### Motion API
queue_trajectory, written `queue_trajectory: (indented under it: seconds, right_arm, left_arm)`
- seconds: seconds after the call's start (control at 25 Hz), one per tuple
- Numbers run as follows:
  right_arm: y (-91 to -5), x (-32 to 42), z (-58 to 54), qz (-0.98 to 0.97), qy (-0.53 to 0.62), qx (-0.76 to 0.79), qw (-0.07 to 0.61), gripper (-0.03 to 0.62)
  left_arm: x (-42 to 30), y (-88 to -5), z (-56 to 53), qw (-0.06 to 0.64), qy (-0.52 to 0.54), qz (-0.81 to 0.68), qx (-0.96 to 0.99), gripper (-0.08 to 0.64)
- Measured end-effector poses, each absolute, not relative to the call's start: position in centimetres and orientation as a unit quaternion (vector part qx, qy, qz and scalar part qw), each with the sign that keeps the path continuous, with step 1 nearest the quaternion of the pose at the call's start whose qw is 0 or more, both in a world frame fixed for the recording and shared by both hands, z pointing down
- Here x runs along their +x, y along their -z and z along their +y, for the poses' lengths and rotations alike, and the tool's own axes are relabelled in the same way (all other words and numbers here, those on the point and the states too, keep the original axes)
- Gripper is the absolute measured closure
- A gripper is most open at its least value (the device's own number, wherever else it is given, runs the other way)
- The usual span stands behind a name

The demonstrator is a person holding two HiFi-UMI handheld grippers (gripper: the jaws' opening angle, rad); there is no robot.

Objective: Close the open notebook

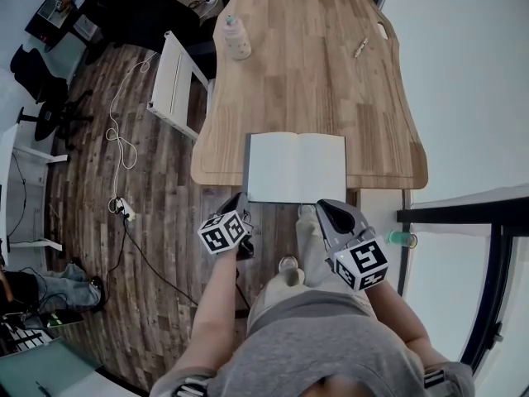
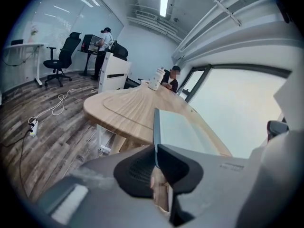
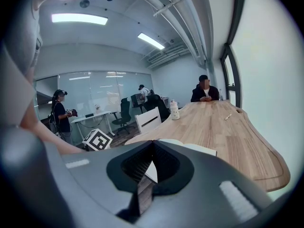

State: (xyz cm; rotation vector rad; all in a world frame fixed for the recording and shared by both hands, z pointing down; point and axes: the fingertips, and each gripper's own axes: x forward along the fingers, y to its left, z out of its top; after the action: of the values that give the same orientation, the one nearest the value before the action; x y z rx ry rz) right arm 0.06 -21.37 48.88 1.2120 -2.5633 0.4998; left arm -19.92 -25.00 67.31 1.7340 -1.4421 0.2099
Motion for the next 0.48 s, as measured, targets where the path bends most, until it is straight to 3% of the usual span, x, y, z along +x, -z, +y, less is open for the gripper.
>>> queue_trajectory:
  seconds: [0.48]
  right_arm:
    - [-47.6,0.0,-20.5,-0.882,-0.159,0.428,0.117,0.591]
  left_arm:
    - [-19.0,-63.6,-25.1,0.388,-0.083,-0.565,0.723,0.548]
